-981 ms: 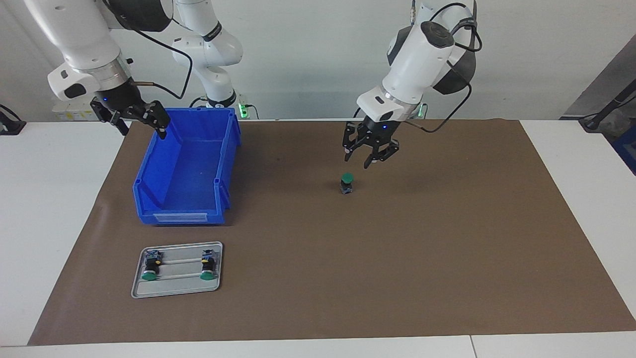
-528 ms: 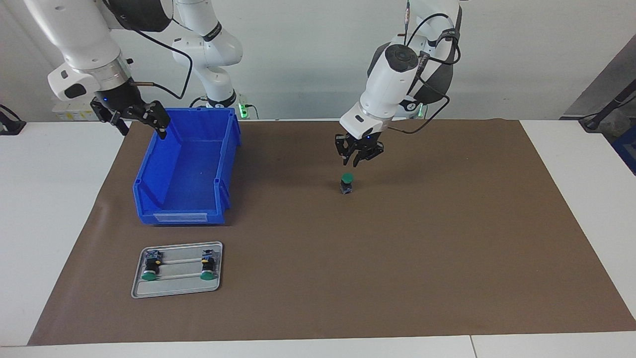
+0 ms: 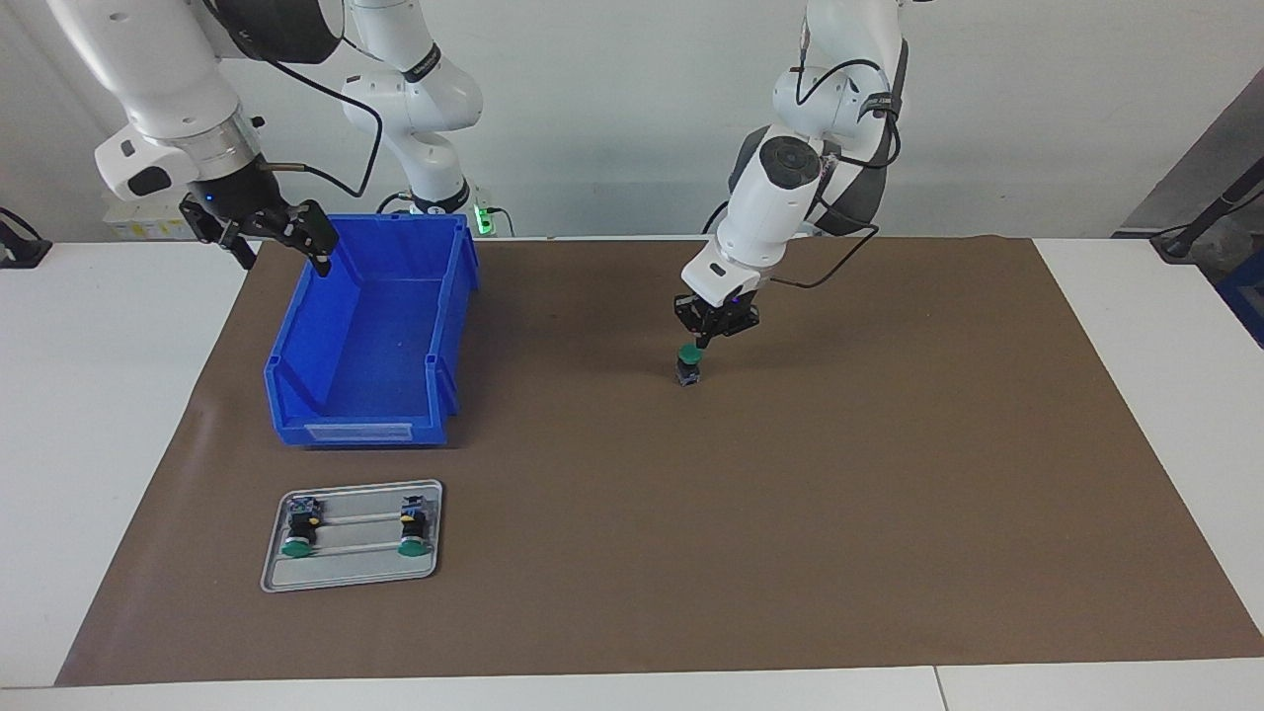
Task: Place and press button with both arms
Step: 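Press down on the button top with the left gripper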
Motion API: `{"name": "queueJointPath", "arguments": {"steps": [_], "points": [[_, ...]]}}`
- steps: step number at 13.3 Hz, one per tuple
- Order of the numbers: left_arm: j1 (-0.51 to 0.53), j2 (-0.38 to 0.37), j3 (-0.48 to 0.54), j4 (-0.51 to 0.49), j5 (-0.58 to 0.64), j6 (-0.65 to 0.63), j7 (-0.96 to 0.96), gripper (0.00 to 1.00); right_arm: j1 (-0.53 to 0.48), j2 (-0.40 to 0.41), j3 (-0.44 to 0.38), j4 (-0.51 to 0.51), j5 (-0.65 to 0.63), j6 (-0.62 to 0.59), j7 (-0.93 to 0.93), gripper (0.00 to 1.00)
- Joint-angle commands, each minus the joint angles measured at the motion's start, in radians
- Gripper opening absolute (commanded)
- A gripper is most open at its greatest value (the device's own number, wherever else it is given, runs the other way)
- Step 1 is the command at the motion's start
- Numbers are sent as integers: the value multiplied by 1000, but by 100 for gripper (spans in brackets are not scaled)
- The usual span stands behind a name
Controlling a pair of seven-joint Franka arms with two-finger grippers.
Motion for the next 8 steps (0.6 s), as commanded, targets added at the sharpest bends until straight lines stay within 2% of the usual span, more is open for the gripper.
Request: {"name": "queueJointPath", "arguments": {"steps": [1, 3, 8], "points": [[-13, -6, 8, -64, 19, 93, -22, 0, -16, -19, 5, -23, 2, -2, -35, 100], [-22, 20, 6, -66, 19, 126, -23, 1, -16, -19, 5, -23, 2, -2, -37, 100], [-27, 29, 6, -71, 19, 133, -23, 1, -16, -19, 5, -23, 2, -2, -37, 100]]}}
